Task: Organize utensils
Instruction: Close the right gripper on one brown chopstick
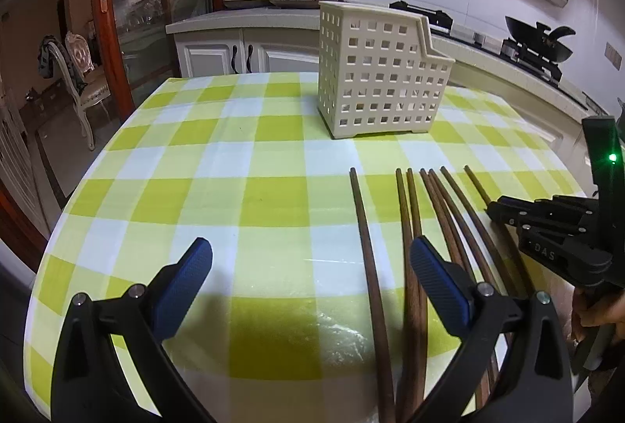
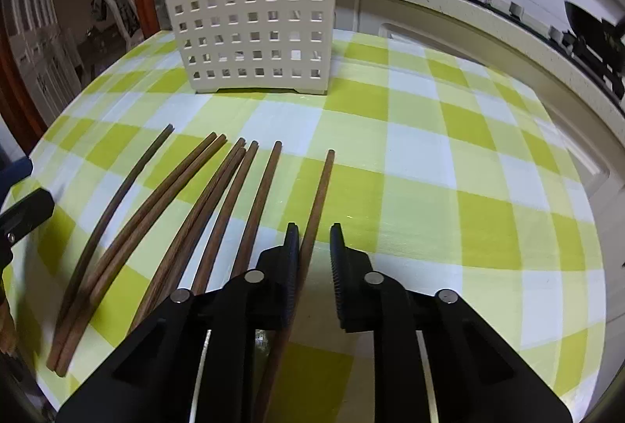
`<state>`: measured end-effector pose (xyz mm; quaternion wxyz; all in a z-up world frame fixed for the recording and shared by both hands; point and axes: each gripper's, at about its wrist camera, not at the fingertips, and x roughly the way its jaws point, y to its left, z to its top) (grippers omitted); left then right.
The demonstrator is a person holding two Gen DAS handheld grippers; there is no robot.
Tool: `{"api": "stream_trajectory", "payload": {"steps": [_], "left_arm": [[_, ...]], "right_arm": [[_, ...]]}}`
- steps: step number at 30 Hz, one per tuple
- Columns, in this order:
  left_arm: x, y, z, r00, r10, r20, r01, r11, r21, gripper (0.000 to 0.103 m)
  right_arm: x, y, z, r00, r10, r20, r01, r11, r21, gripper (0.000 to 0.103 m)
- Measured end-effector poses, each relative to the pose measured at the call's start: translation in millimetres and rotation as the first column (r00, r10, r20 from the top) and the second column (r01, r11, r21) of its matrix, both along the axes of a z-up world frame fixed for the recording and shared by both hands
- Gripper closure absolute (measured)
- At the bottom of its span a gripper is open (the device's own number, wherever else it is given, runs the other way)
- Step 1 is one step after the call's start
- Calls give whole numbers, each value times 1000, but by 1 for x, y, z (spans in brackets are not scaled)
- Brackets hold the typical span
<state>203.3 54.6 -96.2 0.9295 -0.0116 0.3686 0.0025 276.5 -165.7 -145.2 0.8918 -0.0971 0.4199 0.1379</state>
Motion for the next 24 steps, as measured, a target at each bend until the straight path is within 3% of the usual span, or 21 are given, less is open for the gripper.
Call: {"api": "stream_trajectory", "payload": {"steps": [6, 11, 12, 14, 18, 24], "left_arm": [[13, -12, -2, 999, -18, -33, 19, 998, 55, 5], [28, -20, -8, 997, -39, -73, 44, 997, 67, 16], [31, -21, -9, 996, -40, -77, 45, 997, 69, 20], [40, -24, -11, 994, -51, -97, 57, 996, 62, 43], [52, -33, -16, 988, -82, -131, 91, 994, 63, 55], [63, -42, -31, 974, -102, -203, 120, 990, 78, 81]], "right_arm": [[-2, 3, -1, 1000, 9, 5, -9, 1000, -3, 95], [-3, -3, -1, 1000, 14, 0, -14, 999, 30, 95], [-3, -3, -1, 1000, 15, 1, -15, 999, 31, 95], [-3, -4, -1, 1000, 14, 2, -14, 999, 34, 95], [-3, -5, -1, 1000, 18, -1, -18, 999, 43, 95], [-1, -6, -1, 1000, 24, -6, -23, 999, 49, 95]]}}
